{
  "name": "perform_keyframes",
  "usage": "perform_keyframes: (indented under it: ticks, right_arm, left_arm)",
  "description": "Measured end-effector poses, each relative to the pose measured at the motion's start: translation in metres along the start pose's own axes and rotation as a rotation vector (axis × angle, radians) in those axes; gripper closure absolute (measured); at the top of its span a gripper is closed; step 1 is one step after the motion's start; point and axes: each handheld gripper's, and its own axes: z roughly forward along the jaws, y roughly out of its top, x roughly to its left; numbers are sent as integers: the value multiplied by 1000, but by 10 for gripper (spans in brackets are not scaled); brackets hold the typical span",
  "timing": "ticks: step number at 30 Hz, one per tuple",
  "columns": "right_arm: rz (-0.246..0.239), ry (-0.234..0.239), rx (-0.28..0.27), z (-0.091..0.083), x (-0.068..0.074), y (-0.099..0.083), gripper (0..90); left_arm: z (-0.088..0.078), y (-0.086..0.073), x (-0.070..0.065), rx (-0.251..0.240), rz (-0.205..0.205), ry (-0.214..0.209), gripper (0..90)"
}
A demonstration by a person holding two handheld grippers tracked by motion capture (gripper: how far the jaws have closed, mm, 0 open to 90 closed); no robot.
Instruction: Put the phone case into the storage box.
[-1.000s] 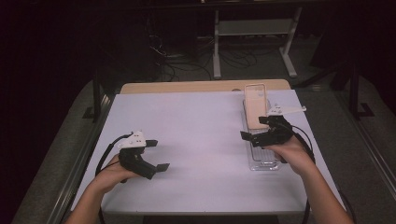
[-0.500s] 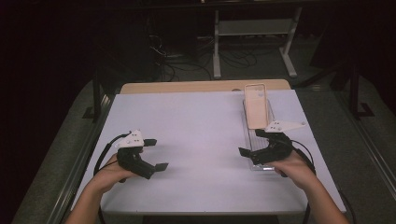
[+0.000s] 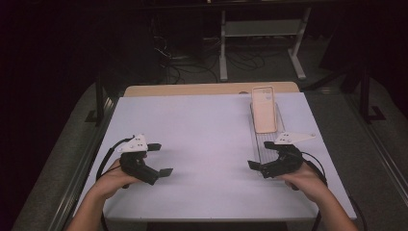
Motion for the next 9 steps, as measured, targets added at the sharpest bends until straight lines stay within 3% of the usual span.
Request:
perform_keyframes:
  ticks: [9]
  right_arm:
    - [5, 5, -1, 0, 0, 0, 14]
  left_arm:
    - [0, -1, 0, 0, 1, -3, 0]
